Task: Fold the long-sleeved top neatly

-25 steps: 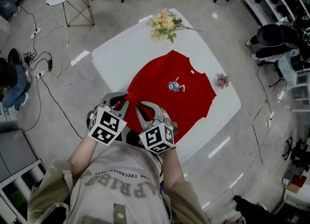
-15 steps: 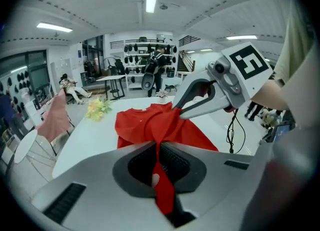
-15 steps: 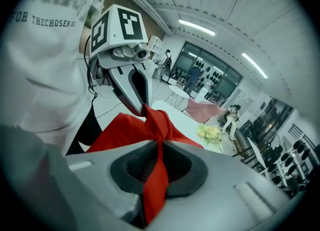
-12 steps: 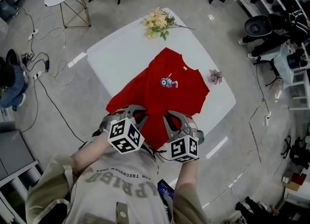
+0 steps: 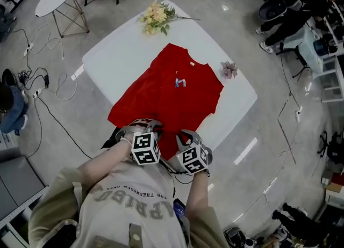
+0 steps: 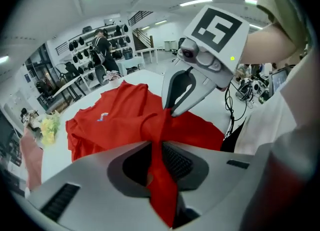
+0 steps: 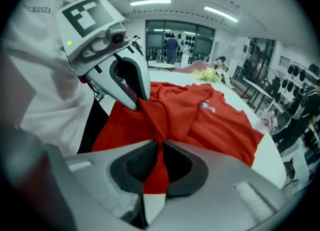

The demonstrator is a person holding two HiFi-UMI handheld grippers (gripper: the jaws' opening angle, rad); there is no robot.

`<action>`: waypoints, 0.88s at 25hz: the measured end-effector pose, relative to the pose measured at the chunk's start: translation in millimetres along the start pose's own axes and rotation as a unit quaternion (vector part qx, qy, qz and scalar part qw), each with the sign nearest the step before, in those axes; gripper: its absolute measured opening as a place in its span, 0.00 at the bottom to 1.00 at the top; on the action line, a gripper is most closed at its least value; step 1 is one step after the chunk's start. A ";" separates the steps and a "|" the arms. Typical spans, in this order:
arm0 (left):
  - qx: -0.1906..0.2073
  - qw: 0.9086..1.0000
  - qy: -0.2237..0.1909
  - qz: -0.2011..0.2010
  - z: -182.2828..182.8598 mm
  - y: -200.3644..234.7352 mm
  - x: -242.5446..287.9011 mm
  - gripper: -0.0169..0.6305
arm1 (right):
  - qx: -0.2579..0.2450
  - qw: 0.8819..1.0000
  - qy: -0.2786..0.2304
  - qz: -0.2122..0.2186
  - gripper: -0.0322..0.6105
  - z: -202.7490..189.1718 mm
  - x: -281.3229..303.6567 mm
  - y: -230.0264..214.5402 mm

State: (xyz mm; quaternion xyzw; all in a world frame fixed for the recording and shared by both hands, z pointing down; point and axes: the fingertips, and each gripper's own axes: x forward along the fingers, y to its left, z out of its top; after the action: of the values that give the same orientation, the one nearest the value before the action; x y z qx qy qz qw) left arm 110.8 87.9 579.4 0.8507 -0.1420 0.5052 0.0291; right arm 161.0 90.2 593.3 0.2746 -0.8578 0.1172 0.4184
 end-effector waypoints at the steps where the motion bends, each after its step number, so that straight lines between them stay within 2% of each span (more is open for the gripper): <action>1: -0.008 1.000 0.000 -0.010 -4.3 -2.2 1.2 0.17 | 0.005 1.000 0.010 0.003 0.10 -5.2 2.6 2.5; 2: -0.024 1.000 -0.003 -0.020 -8.4 -1.3 0.0 0.29 | 0.011 1.000 0.016 0.008 0.13 -8.5 3.6 5.5; 3: -0.041 0.999 -0.008 -0.025 -12.3 3.6 -3.4 0.35 | 0.022 1.000 0.017 0.015 0.18 -9.2 3.1 8.2; 4: -0.058 0.998 -0.014 -0.023 -16.3 13.3 -8.5 0.37 | 0.038 0.999 0.011 0.022 0.31 -7.0 1.2 10.3; 5: -0.070 0.997 -0.020 -0.012 -20.6 27.7 -14.4 0.40 | 0.057 0.998 0.000 0.024 0.50 -2.1 -1.7 11.1; 6: -0.079 0.997 -0.026 0.005 -25.5 46.2 -20.3 0.41 | 0.074 0.997 -0.012 0.017 0.54 4.5 -4.9 10.5; 9: -0.080 0.994 -0.032 0.067 -41.0 112.4 -26.2 0.41 | 0.083 0.996 -0.028 -0.027 0.54 23.4 -4.2 9.5; 12: -0.030 0.994 -0.014 0.102 -49.4 170.8 -13.9 0.41 | 0.073 0.996 0.000 -0.051 0.54 32.8 15.7 21.2; 14: 0.006 0.993 -0.006 0.116 -48.9 201.2 -3.4 0.40 | 0.083 0.994 0.017 -0.070 0.54 37.8 28.0 27.2; 18: 0.075 0.991 0.007 0.108 -43.7 235.0 26.5 0.40 | 0.124 0.984 0.050 -0.119 0.54 40.3 39.5 31.6; 22: 0.112 0.991 0.012 0.072 -44.1 240.2 52.8 0.36 | 0.131 0.977 0.088 -0.146 0.53 39.2 46.0 35.0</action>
State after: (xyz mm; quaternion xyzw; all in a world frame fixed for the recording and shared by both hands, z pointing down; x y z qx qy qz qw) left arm 32.0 -144.9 624.1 0.8298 -0.1453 0.5292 -0.1010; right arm 92.6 84.9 605.9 0.4381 -0.7455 0.1893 0.4652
